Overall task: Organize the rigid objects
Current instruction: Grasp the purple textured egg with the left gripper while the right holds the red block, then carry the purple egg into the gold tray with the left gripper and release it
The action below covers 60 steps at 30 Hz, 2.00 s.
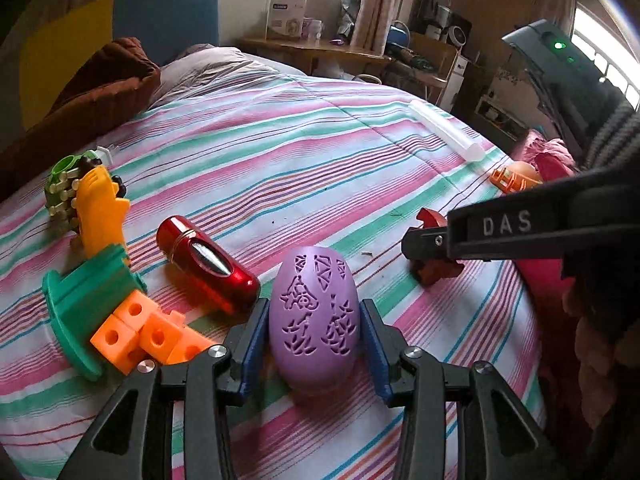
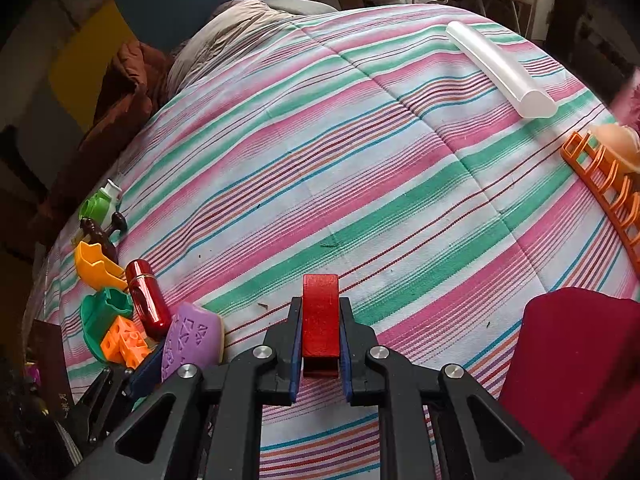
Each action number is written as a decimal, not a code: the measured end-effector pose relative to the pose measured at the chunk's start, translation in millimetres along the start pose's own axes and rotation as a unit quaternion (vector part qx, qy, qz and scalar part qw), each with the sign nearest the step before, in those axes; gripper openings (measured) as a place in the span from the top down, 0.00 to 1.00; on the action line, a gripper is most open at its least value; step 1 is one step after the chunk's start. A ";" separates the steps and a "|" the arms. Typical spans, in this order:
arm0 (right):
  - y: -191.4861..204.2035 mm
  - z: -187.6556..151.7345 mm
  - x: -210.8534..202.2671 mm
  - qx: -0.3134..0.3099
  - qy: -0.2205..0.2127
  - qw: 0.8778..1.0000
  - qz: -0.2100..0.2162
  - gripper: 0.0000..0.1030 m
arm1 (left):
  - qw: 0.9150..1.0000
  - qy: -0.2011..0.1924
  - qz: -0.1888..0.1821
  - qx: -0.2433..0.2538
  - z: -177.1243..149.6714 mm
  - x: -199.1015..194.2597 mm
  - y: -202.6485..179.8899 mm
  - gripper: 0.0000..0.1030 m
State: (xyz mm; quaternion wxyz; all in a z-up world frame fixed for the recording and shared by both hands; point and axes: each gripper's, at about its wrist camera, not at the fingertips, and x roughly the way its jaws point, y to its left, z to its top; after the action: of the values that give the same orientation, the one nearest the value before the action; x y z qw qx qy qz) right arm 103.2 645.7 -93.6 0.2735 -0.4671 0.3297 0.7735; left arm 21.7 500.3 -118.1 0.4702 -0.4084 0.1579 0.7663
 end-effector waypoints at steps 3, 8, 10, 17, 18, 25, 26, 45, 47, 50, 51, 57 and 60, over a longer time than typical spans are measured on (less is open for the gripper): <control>2.4 4.1 2.4 0.000 -0.001 1.000 0.002 0.85 | 1.000 -0.010 0.008 0.006 -9.4 -7.6 -0.3 0.57; 0.8 5.9 -0.1 -0.003 -0.006 1.000 0.007 0.85 | 0.999 -0.024 0.021 0.021 -30.6 -24.5 -3.5 0.57; 4.2 1.8 0.2 -0.011 -0.009 1.000 0.007 0.85 | 0.999 -0.027 0.021 0.022 -36.4 -28.3 -2.9 0.57; 16.5 0.8 -2.2 -0.049 -0.021 0.998 0.014 0.85 | 0.999 -0.047 0.016 0.006 -66.5 -51.3 4.7 0.57; 18.4 -0.1 -3.7 -0.055 -0.022 0.998 0.018 0.85 | 0.999 -0.051 0.015 0.006 -70.5 -54.5 5.6 0.57; 51.3 -6.0 -6.5 -0.129 -0.042 0.990 0.024 0.85 | 0.999 -0.051 0.005 0.010 -85.9 -72.1 10.7 0.57; 54.7 -7.2 -5.5 -0.138 -0.041 0.989 0.021 0.85 | 0.999 -0.051 0.004 0.008 -89.7 -76.6 13.1 0.57; 68.5 -12.3 -7.2 -0.186 -0.055 0.981 -0.006 0.85 | 0.992 -0.120 -0.023 -0.038 -106.4 -166.9 43.4 0.57; 68.5 -13.1 -7.3 -0.186 -0.056 0.981 -0.007 0.85 | 0.991 -0.128 -0.017 -0.045 -107.3 -175.9 48.9 0.57; 68.5 -13.3 -7.4 -0.186 -0.056 0.981 -0.007 0.85 | 0.988 -0.137 -0.007 -0.063 -110.3 -190.4 62.8 0.57; 68.6 -13.3 -7.3 -0.187 -0.056 0.981 -0.008 0.85 | 0.988 -0.140 -0.001 -0.071 -111.8 -194.9 69.0 0.57; 69.3 -13.8 -8.0 -0.191 -0.058 0.980 -0.010 0.85 | 0.981 -0.147 0.025 -0.122 -122.1 -217.3 109.3 0.57; 70.2 -14.0 -8.5 -0.192 -0.059 0.980 -0.010 0.85 | 0.977 -0.153 0.042 -0.144 -128.2 -228.8 131.3 0.57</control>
State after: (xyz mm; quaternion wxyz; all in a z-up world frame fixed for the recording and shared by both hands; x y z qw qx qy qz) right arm 63.0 589.5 -73.0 0.2059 -0.4680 0.1539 0.8455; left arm 22.6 217.9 -38.7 0.3926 -0.3433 -0.0110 0.8532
